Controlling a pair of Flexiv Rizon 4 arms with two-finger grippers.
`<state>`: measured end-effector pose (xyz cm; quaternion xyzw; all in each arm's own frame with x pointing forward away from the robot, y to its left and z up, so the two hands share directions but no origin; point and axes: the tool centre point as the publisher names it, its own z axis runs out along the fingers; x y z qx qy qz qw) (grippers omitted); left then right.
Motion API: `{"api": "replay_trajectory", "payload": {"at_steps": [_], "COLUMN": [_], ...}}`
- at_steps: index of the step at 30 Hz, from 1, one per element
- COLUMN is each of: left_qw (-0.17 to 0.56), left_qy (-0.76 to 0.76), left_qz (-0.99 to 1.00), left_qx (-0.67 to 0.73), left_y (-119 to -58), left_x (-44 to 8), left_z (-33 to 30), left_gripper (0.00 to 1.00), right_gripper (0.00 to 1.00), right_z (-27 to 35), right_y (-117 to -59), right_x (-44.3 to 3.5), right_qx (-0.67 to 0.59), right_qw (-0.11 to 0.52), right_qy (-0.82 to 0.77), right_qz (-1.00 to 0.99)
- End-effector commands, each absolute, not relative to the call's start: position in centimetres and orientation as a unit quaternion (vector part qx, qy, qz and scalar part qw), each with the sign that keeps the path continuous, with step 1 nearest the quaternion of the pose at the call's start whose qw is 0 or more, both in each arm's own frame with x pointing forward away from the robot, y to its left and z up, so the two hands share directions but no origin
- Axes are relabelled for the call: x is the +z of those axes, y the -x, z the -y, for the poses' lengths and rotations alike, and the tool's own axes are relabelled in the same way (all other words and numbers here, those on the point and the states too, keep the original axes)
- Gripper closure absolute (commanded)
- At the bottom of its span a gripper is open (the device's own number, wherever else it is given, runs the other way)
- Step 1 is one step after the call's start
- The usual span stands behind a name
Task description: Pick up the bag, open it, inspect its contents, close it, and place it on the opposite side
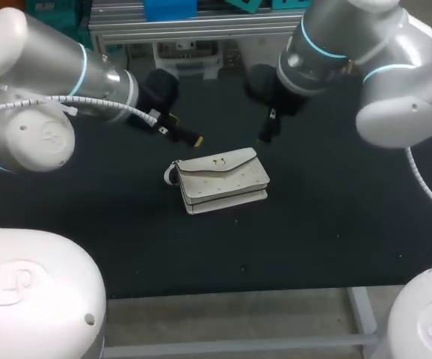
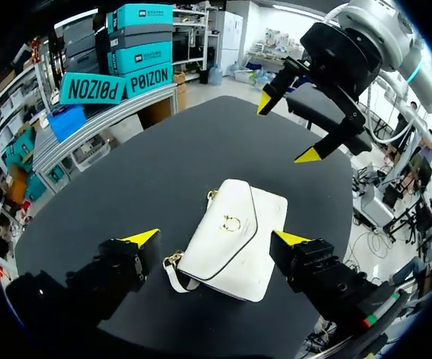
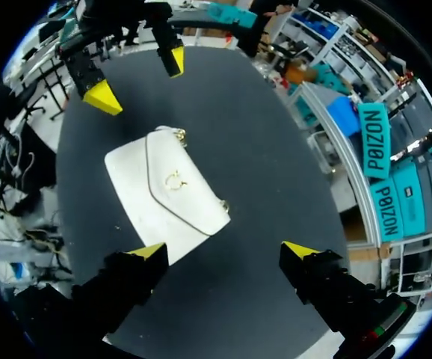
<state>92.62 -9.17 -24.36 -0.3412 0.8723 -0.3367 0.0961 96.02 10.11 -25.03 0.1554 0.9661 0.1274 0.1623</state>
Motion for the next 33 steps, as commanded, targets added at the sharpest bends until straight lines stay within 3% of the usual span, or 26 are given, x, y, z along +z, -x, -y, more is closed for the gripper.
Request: {"api": "replay_trajectory", "payload": {"at_steps": [1,6,12,25,33], "left_qw": [0.107,0.086,0.007,-0.173,-0.190], "left_qy": [0.495,0.541,0.596,0.691,0.728], "left_qz": [-0.847,-0.825,-0.790,-0.664,-0.596], "left_qx": [-0.164,-0.139,-0.143,-0.229,-0.282], "left_y": [-93.0,-92.8,-92.7,-91.1,-88.7], "left_x": [-24.1,-24.3,-24.3,-25.7,-26.0], "left_z": [9.2,8.3,7.6,7.2,8.0], "left_gripper": [0.00,0.00,0.00,0.00,0.00], "right_gripper": [0.00,0.00,0.00,0.00,0.00], "right_z": [-11.2,-11.0,-10.4,-8.3,-7.7], "right_y": [-97.7,-98.1,-98.0,-96.2,-94.8], "right_x": [-23.2,-22.8,-22.5,-22.9,-23.2], "right_qx": [0.032,0.047,0.072,0.147,0.214], "right_qw": [0.036,-0.027,-0.086,-0.112,-0.088], "right_qy": [-0.200,-0.245,-0.323,-0.472,-0.533], "right_qz": [-0.979,-0.968,-0.940,-0.862,-0.814]}}
